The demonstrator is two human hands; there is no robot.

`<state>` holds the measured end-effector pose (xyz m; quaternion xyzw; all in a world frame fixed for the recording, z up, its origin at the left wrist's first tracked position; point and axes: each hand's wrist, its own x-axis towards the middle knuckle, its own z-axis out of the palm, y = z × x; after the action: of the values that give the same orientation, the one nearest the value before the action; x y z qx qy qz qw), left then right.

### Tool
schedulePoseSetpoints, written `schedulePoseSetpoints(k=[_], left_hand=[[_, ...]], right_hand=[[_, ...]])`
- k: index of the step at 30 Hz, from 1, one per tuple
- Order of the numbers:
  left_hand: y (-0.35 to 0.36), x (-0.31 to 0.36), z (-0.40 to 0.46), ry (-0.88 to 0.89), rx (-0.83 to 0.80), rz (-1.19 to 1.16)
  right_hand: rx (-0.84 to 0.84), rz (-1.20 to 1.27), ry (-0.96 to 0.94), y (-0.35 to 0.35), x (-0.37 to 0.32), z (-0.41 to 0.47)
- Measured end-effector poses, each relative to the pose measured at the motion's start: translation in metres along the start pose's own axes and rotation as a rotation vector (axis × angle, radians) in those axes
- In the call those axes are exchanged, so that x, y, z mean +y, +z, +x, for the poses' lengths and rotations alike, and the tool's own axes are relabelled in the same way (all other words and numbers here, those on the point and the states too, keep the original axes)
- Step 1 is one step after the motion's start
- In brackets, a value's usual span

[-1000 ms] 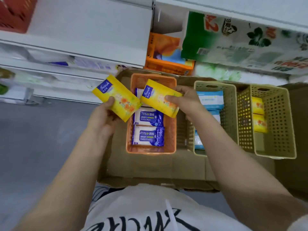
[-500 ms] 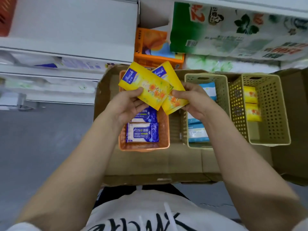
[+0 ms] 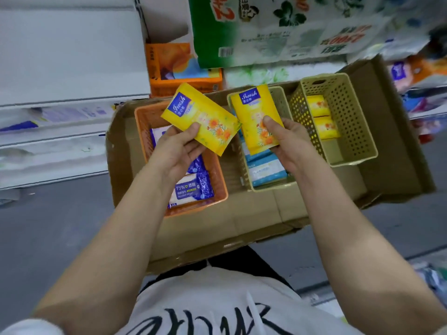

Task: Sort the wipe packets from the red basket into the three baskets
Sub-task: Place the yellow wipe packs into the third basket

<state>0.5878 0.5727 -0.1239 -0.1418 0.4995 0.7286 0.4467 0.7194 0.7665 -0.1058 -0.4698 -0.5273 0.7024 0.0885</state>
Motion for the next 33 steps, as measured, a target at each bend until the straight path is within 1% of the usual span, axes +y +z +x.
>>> schedulePoseSetpoints(k=[4, 7, 11, 13, 15, 17, 19, 20, 22, 24, 26, 28, 33], left_hand=[[0.028, -0.017, 0.001, 0.015, -0.002, 0.049], [0.052, -0.025, 0.005, 0.022, 0.02, 0.062], [0.095, -0.042, 0.019, 0.066, 0.017, 0.017], [0.122, -0.058, 0.024, 0.102, 0.044, -0.007], [0.15, -0.078, 0.028, 0.136, 0.089, -0.059], [0.179, -0.1, 0.033, 0.14, 0.116, -0.105], [0.205, -0.12, 0.039, 0.129, 0.124, -0.104], [0.215, -0.127, 0.043, 0.122, 0.134, -0.092], [0.232, -0.139, 0.048, 0.119, 0.163, -0.086], [0.24, -0.148, 0.053, 0.128, 0.196, -0.099], [0.241, -0.157, 0.057, 0.131, 0.242, -0.111], [0.24, -0.163, 0.06, 0.133, 0.279, -0.118], [0.238, -0.175, 0.066, 0.141, 0.312, -0.131]], right_hand=[[0.003, 0.05, 0.022, -0.036, -0.005, -0.008], [0.0, 0.031, 0.019, -0.06, -0.013, -0.005], [-0.046, -0.016, -0.013, -0.11, -0.028, 0.025], [-0.079, -0.079, -0.023, -0.145, -0.038, 0.046], [-0.112, -0.191, -0.046, -0.182, -0.053, 0.069], [-0.117, -0.329, -0.118, -0.222, -0.07, 0.09], [-0.116, -0.493, -0.155, -0.259, -0.08, 0.115], [-0.132, -0.595, -0.144, -0.273, -0.081, 0.127], [-0.202, -0.864, -0.09, -0.288, -0.077, 0.147], [-0.326, -1.172, -0.065, -0.289, -0.066, 0.164], [-0.456, -1.359, -0.045, -0.281, -0.053, 0.174], [-0.529, -1.434, -0.011, -0.275, -0.038, 0.183], [-0.578, -1.55, -0.018, -0.27, -0.029, 0.196]])
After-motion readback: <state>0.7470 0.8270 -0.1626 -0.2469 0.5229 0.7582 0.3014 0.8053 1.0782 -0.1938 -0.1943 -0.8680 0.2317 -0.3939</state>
